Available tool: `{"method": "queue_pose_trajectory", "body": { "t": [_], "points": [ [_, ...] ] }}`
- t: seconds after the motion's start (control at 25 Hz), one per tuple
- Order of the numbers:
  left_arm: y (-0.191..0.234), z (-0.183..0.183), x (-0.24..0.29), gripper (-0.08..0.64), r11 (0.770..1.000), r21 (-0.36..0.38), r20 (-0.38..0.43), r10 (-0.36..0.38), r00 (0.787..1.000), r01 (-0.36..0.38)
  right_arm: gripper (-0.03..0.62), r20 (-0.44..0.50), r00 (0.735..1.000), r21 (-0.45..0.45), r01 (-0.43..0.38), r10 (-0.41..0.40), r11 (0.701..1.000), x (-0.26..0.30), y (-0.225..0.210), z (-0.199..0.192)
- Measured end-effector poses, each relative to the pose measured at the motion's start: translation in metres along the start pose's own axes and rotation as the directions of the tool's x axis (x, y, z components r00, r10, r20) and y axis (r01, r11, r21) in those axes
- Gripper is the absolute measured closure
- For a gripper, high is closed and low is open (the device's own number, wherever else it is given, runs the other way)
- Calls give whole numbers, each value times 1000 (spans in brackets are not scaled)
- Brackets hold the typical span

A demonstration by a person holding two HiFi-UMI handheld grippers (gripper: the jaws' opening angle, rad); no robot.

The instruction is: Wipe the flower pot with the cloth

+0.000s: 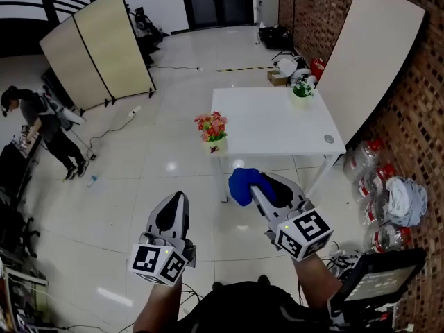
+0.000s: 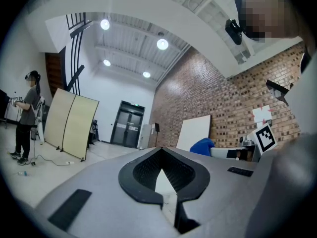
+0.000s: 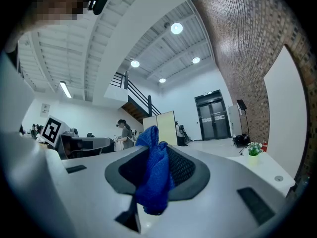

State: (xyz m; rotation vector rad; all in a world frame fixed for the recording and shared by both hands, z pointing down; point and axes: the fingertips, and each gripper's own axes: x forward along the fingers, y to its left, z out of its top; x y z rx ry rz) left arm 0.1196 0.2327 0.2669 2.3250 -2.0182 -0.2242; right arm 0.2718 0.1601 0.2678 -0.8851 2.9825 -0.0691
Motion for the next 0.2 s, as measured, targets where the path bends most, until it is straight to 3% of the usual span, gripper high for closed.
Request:
{"method": "queue_pose_trajectory", "body": {
  "t": [0.2],
  "points": [
    [-5,-8,7,557,1000,2,-13,-26,1000,26,495,-5,1000,5,14,-14,1000,-3,-8,-5]
  ]
}}
